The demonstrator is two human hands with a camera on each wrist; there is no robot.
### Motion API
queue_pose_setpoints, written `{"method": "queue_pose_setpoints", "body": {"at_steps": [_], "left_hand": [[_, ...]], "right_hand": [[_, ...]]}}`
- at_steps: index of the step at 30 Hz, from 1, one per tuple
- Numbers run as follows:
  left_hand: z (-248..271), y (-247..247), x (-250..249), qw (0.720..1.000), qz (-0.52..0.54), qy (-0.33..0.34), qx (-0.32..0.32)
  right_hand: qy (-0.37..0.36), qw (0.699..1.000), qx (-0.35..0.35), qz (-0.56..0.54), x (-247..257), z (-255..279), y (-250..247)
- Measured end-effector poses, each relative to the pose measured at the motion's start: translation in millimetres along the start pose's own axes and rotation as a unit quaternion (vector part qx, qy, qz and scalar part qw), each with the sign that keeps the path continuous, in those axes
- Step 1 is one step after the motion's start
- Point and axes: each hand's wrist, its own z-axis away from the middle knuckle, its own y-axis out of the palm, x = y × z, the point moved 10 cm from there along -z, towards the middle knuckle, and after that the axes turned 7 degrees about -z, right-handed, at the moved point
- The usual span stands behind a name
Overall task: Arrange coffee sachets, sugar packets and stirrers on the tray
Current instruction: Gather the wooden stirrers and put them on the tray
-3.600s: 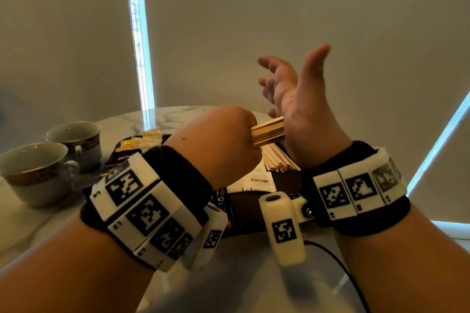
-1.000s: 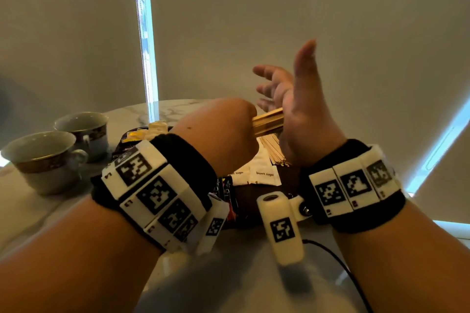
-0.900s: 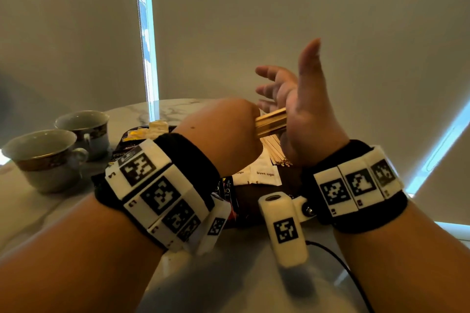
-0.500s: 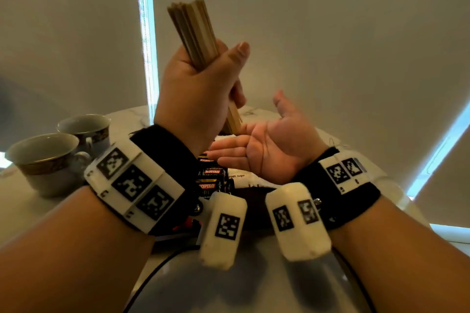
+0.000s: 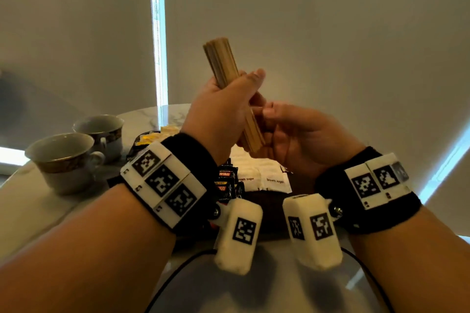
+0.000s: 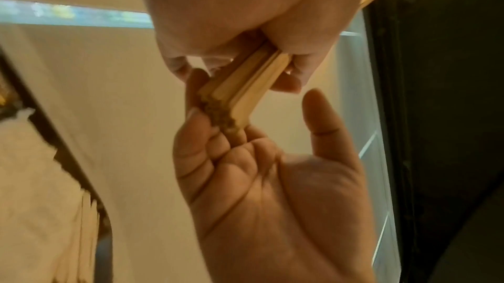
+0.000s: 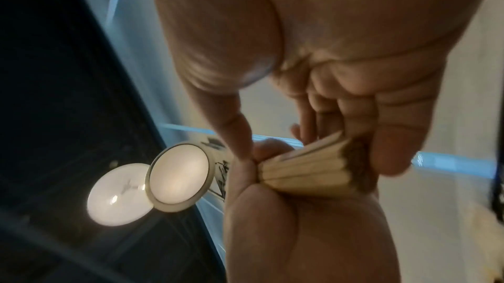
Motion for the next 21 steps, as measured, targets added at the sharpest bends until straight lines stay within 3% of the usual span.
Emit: {"method": "queue_pose_setpoints", "body": {"at_steps": [2,5,7,9,13,17,21], "left_hand": [[0,8,13,0.997,0.041,-0.057,0.037],[5,30,27,0.983,0.050,-0.108,0.140],[13,44,30,0.967,0.035,-0.127,0.217],[16,51,30,0.960,0.034,-0.120,0.251],[17,56,42,0.965,0.016,-0.124,0.231],[23,56,45,0.974,0.014,-0.158,0.164],[18,25,45,0.976,0.010,-0.213,0.048]], "right_hand": [[0.001,0.999,0.003,0.045,2,3,1],[0.008,0.999,0.027,0.026,-1,9,12],[0.008,0.999,0.025,0.040,-3,13,16],[0.015,0.998,0.016,0.063,-6,16,15],[0.038,0.991,-0.026,0.122,-11,28,4],[0.086,0.980,-0.064,0.167,-5,36,-16],[0.111,0.947,-0.222,0.206,25,24,-91]]}}
